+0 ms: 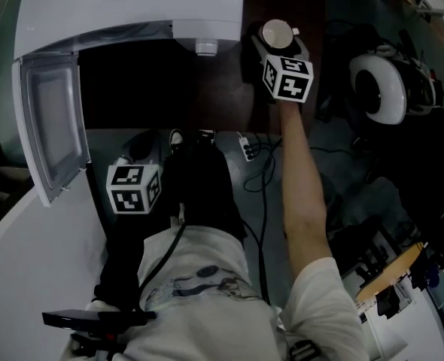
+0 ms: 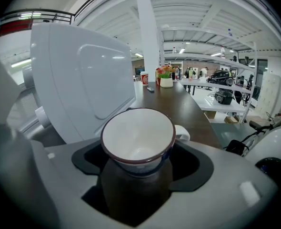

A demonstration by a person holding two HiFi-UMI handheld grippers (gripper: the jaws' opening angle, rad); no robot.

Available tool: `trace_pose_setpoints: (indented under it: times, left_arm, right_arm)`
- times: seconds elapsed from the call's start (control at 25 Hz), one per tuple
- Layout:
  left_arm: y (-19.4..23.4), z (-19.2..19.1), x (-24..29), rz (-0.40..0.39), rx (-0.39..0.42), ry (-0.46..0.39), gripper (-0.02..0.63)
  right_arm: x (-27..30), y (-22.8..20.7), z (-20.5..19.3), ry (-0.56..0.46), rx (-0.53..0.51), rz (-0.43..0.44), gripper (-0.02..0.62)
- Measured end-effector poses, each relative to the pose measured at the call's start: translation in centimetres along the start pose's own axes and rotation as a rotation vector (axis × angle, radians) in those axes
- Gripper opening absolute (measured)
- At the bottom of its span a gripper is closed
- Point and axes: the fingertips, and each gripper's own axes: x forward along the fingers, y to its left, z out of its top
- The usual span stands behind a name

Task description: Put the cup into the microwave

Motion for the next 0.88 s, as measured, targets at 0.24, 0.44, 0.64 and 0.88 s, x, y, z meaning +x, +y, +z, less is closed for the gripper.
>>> trace_pose_setpoints:
  times: [0.24,0.44,0.64,0.88]
  left_arm:
    - [0.2,-0.2,-0.3,-0.001,0.002,-0.01,0.0]
    - [0.0,-0.4,-0.6,-0.01,0.002,-0.023,0.0]
    - [-0.1,-0.6,-1.0,-0.022,-0.001,-0.042,0.0]
    - [0.1,-0.7,-1.3,-0.034,-0.022,-0.071,0.0]
  right_arm:
    - [-1.6,1.1,-0.8,-0.013,-0.019,0.005,0.391]
    - [-3.5,2.2,-1.2,-0.033,-0.014,0.005,0.391]
    - [-6.5,4.5,-1.3,-0.054,-0.03,0.015,0.391]
    - [-10.3,9.3,-2.3,-0.059,-0.029,0.056,0.391]
